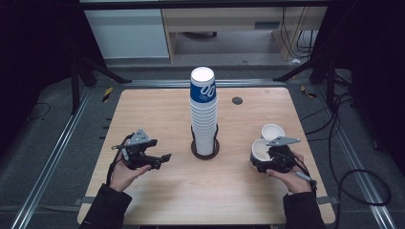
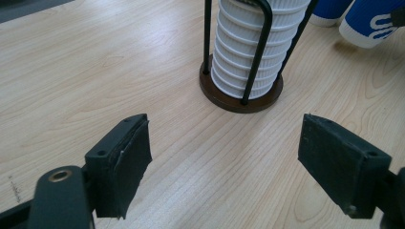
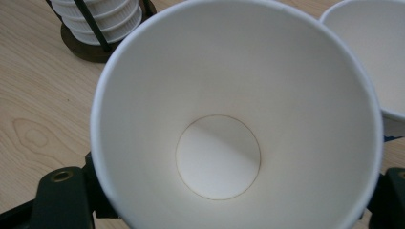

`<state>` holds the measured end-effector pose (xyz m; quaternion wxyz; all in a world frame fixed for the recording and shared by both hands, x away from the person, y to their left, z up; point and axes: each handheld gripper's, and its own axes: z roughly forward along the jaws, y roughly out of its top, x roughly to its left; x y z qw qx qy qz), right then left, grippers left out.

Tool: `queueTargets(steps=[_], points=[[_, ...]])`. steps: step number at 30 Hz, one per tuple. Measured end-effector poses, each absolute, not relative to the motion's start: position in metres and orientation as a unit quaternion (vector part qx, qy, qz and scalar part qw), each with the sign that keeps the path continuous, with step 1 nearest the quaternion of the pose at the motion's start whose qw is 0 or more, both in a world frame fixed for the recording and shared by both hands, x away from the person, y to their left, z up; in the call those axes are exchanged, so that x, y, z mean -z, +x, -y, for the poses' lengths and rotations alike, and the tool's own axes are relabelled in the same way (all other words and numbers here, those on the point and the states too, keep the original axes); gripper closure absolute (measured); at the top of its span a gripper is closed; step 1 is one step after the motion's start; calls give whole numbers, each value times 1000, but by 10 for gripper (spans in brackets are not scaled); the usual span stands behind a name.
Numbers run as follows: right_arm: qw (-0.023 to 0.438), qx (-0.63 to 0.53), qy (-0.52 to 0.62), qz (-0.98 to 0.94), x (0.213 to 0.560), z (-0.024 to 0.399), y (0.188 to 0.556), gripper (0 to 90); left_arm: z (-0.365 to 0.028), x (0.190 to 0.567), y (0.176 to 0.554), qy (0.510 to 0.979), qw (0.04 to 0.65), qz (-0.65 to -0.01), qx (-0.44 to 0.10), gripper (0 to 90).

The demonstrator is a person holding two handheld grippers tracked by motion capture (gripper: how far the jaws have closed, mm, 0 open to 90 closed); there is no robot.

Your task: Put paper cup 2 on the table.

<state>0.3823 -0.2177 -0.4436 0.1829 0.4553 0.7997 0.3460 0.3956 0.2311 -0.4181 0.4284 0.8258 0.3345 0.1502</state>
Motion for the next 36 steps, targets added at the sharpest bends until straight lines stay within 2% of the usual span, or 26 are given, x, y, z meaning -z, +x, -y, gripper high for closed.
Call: queueTargets(steps=[30, 36], points=[[161, -319, 462, -812, 464, 207, 400, 193, -228, 423, 397, 833, 419, -332, -144, 176], [168, -320, 441, -822, 465, 205, 399, 87, -229, 422, 397, 833, 419, -332, -144, 176]])
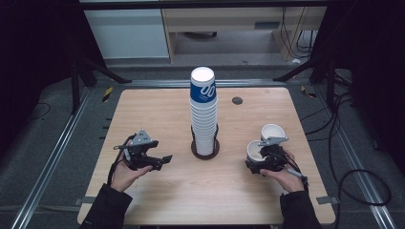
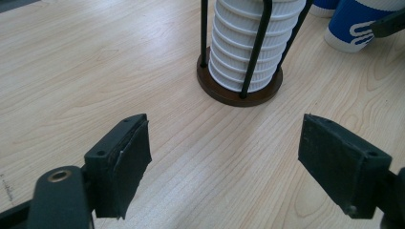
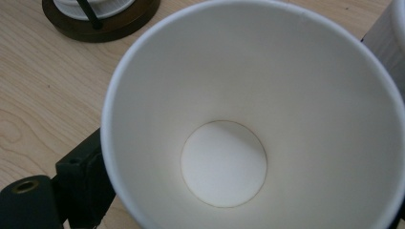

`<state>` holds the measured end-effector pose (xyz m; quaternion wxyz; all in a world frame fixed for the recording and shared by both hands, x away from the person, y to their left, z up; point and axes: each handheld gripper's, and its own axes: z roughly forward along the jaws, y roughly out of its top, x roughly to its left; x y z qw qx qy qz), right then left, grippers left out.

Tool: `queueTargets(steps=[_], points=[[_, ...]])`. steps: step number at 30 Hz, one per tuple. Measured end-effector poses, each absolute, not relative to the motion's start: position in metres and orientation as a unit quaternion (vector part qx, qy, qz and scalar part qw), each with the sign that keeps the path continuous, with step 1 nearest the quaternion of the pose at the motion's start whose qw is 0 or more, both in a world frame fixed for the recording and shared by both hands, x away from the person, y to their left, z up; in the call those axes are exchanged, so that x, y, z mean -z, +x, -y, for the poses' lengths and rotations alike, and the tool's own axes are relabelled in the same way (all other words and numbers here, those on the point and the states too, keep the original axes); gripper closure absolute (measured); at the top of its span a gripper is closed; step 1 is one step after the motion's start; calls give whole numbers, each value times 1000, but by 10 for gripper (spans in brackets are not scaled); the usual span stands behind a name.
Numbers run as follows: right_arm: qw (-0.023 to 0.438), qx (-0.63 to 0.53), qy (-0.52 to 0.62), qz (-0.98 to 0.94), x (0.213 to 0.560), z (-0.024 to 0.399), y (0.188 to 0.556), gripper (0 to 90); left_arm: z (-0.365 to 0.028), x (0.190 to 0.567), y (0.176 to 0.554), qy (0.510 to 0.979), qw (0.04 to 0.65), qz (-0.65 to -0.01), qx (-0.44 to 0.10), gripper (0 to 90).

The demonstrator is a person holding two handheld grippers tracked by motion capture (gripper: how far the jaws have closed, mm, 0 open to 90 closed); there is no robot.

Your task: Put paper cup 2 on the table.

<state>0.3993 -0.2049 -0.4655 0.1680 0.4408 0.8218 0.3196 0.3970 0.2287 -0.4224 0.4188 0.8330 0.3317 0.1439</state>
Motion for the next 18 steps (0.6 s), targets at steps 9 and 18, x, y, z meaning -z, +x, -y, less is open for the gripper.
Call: queueTargets(steps=[9, 18], points=[[186, -328, 455, -807, 463, 213, 389, 61, -232, 421, 397, 831, 419, -335, -147, 174], [192, -331, 464, -799, 466, 224, 371, 62, -238, 420, 398, 825, 422, -344, -151, 171]])
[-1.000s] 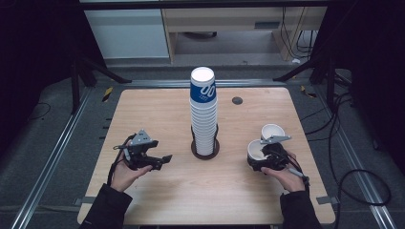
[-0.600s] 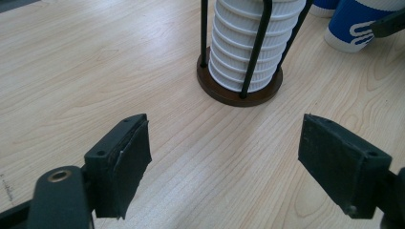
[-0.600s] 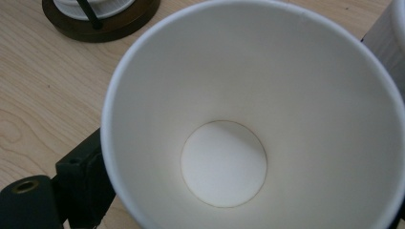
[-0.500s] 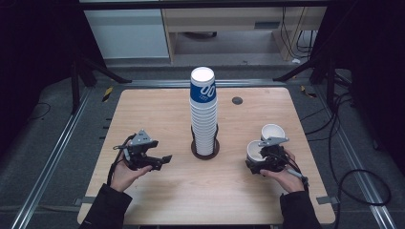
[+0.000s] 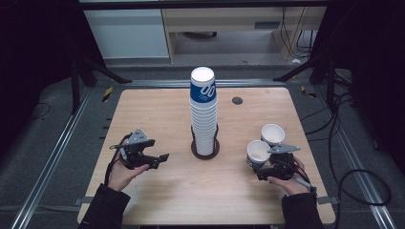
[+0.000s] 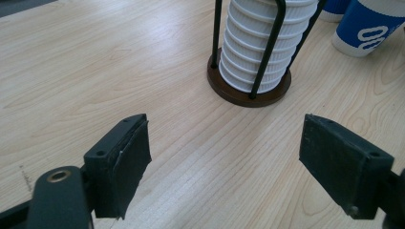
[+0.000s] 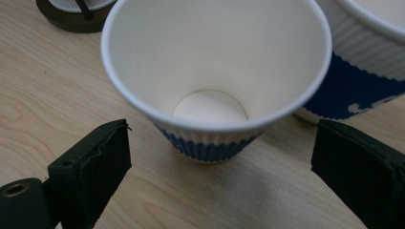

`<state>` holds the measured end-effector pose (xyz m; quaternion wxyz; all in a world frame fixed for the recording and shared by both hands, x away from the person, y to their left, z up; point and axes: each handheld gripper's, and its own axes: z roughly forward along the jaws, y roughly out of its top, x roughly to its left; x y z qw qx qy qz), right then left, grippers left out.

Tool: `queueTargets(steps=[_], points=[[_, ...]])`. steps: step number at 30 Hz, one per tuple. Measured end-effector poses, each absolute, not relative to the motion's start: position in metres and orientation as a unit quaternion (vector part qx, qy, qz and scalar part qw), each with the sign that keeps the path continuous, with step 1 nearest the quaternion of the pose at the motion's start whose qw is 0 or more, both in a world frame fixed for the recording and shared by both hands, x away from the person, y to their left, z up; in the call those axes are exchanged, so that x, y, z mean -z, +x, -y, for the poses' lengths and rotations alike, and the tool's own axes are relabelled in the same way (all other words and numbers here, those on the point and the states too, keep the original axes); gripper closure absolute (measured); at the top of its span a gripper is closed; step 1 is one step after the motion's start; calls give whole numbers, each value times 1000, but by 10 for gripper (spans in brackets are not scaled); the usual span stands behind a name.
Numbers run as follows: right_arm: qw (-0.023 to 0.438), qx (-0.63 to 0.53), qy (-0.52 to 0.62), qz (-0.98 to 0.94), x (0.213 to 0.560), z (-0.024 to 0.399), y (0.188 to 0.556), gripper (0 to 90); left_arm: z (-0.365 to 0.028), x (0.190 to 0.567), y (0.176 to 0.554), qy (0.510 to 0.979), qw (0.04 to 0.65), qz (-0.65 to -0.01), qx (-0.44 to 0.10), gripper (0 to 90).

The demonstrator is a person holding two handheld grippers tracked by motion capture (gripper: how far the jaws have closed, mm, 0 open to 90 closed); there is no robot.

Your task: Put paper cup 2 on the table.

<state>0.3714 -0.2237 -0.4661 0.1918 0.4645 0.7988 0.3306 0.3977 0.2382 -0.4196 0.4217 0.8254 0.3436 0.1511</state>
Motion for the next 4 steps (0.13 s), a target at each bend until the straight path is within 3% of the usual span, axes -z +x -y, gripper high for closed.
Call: queueTargets(steps=[4], points=[[191, -337, 462, -798, 467, 228, 362, 57, -241, 419, 398, 823, 423, -347, -153, 169]])
